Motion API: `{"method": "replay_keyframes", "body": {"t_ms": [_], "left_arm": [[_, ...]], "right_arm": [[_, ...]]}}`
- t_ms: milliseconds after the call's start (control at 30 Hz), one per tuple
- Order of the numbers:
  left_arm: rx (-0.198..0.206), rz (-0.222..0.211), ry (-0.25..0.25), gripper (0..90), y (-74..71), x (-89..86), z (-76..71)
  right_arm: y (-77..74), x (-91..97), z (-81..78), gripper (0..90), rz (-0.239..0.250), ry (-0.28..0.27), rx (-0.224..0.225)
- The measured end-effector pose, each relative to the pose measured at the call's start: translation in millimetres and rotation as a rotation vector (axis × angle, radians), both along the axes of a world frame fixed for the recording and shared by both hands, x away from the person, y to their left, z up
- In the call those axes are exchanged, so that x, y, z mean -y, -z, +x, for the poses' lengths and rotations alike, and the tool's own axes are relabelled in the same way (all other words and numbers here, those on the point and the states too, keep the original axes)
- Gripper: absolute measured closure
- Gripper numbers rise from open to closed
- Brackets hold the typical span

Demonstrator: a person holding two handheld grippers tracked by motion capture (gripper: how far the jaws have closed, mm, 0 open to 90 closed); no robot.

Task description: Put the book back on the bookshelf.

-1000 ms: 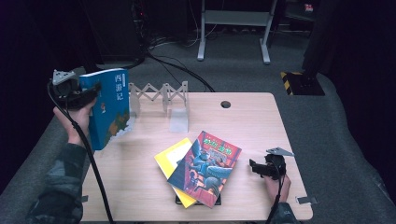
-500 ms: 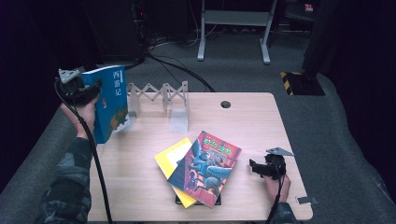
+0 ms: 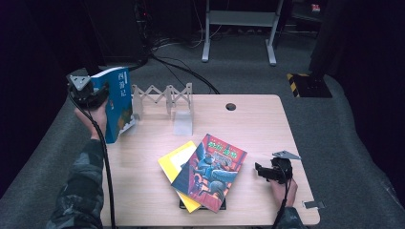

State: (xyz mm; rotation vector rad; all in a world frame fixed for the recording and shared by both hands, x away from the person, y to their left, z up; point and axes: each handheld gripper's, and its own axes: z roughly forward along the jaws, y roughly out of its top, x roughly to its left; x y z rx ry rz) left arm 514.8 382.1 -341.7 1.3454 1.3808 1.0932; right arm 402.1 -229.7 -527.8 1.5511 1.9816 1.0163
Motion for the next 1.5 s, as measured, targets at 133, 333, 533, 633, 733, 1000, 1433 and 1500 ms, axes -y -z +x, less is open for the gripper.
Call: {"method": "replay_keyframes", "body": {"t_ms": [133, 333, 533, 633, 733, 1000, 1433, 1500], "left_arm": [[0.018, 0.01, 0.01, 61.6, 8.6, 0.4, -5.4], [0.018, 0.014, 0.033, 61.4, 11.2, 1.8, -14.6], [0.005, 0.015, 0.042, 61.1, 11.4, 2.7, -23.8], [-0.02, 0.036, 0.056, 61.0, 10.9, 1.3, -32.9], [-0.045, 0.034, 0.065, 60.9, 9.2, -0.4, -38.9], [-0.078, 0.026, 0.078, 60.8, 11.5, -5.9, -59.7], [-0.11, 0.025, 0.092, 60.6, 22.6, -15.5, -91.0], [-0.117, 0.024, 0.088, 60.6, 24.9, -16.8, -95.2]], "right_arm": [[0.0, -0.2, 0.0, 14.1, -0.002, -0.002, 0.0], [0.0, -0.7, -0.3, 14.2, -0.008, -0.001, -0.001], [0.1, -1.0, -0.3, 14.2, -0.009, 0.0, 0.0], [0.0, -1.0, -0.4, 14.2, -0.01, 0.0, 0.0], [-0.1, -1.3, -0.5, 14.2, -0.01, 0.002, -0.002], [0.2, -0.6, -0.2, 14.2, -0.009, -0.004, 0.004], [-0.2, -1.9, -0.9, 14.2, -0.01, 0.001, -0.005], [-0.2, -1.8, -0.8, 14.2, -0.011, 0.001, -0.005]]}}
